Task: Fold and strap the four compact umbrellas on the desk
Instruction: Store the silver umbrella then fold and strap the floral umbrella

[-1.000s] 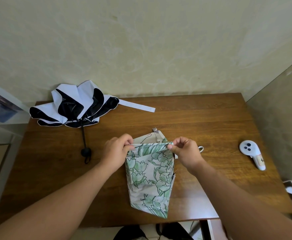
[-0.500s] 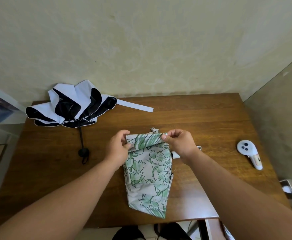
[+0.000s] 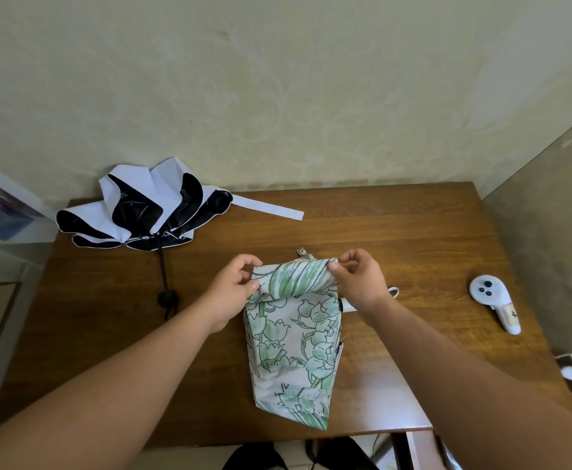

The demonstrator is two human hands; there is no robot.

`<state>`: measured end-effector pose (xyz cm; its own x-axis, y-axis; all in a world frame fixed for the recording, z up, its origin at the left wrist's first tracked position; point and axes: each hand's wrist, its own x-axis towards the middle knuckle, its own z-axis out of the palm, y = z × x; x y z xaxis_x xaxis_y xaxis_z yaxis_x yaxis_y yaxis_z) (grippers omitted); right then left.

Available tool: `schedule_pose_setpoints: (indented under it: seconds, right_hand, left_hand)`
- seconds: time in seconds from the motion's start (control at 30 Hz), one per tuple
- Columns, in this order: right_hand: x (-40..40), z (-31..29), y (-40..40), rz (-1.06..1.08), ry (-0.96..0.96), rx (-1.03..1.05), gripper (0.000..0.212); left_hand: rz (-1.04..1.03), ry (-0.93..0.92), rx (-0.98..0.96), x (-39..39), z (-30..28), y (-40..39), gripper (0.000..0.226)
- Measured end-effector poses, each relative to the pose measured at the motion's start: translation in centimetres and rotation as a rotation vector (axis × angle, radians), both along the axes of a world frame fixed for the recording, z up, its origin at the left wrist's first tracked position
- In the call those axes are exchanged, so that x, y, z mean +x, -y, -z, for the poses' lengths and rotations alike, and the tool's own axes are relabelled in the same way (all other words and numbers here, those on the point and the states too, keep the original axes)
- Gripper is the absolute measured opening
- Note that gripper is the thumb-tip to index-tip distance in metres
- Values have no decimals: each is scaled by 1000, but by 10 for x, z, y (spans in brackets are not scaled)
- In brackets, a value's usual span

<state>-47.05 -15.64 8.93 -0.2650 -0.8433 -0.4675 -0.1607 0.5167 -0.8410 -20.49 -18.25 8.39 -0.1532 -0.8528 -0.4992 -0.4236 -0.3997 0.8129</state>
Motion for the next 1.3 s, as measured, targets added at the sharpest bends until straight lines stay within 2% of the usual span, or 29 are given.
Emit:
schedule_pose_setpoints:
  seconds: [0.1, 0.2, 0.27, 0.37, 0.47, 0.57, 0.67, 0.77, 0.87, 0.97, 1.3]
  right_hand:
    - [3, -8, -1, -67, 58, -23, 24]
    - [4, -17, -3, -218, -14, 0, 45]
    - [4, -19, -3, -290, -142, 15, 40]
    - [-1, -16, -5, -370, -328, -27, 21]
    - [-8, -6, -18, -490, -547, -164, 22]
    - [-12, 8, -41, -611, -698, -375, 20]
    - [-14, 28, -60, -771, -797, -500, 20]
    - [-12, 45, -75, -848, -815, -500, 19]
    - [-7, 59, -88, -889, -847, -432, 17]
    - [-3, 68, -95, -900, -880, -371, 13]
    - [2, 89, -113, -1061, -895, -102, 24]
  left_hand:
    - [-63, -110, 60, -2, -7, 0, 45]
    - [-65, -137, 67, -2, -9, -2, 55]
    - [-18, -41, 18, 0, -5, -3, 56]
    - [56, 72, -67, 1, -5, -5, 35]
    - [161, 187, -174, 6, -6, -13, 16]
    - [320, 361, -339, 15, -3, -28, 12]
    - [559, 461, -500, 20, 6, -43, 8]
    - [732, 547, -607, 17, 15, -56, 6]
    - [807, 601, -642, 11, 24, -65, 25]
    - [903, 734, -698, 7, 34, -72, 44]
    - [1108, 904, -633, -6, 49, -91, 73]
